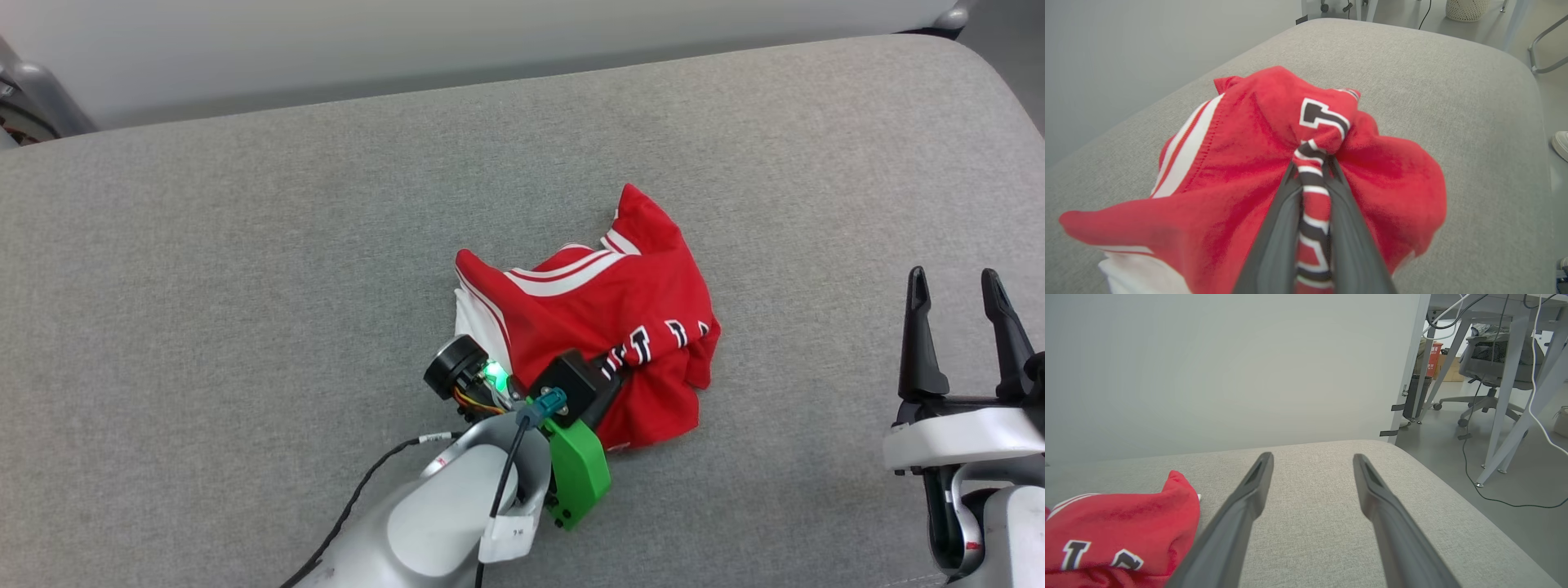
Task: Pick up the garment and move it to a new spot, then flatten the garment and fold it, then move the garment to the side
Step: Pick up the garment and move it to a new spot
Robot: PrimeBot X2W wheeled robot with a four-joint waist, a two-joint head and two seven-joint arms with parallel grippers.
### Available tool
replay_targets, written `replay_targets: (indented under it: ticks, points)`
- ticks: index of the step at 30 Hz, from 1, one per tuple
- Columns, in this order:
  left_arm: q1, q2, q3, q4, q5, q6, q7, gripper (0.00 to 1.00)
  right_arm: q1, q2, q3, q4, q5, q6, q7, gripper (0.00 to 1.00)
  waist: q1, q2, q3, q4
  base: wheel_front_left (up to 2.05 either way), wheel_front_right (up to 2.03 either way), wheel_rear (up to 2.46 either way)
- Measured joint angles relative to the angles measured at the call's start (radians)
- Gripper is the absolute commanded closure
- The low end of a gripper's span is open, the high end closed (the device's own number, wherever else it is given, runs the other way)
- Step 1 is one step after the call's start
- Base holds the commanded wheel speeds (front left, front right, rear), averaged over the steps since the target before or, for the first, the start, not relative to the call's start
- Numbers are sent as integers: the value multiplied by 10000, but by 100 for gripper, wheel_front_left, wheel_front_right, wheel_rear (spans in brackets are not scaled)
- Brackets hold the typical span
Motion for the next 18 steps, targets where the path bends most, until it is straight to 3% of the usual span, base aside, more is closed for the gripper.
replay_targets:
  ticks: [1, 6, 13, 18]
  points:
    - [12, -75, -86, 221, 15, -2, -23, 0, 0, 2, 29, 8, -2, 0, 0, 0, 0, 0, 6, 52, 0, 0, 0]
    - [31, -224, -100, 853, -82, -35, -278, 0, 0, 4, 123, 82, 0, 0, 0, 0, 0, 0, -47, 288, 0, 0, 0]
    - [24, -268, 485, 359, -234, 50, -489, 0, 120, 2, 65, 176, -4, 0, 0, 0, 0, 0, -417, 680, 0, 0, 0]
    - [66, 267, 1323, -746, -299, 359, -495, 0, 327, 2, 42, 186, -42, 0, 0, 0, 0, 0, -743, 1108, 0, 0, 0]
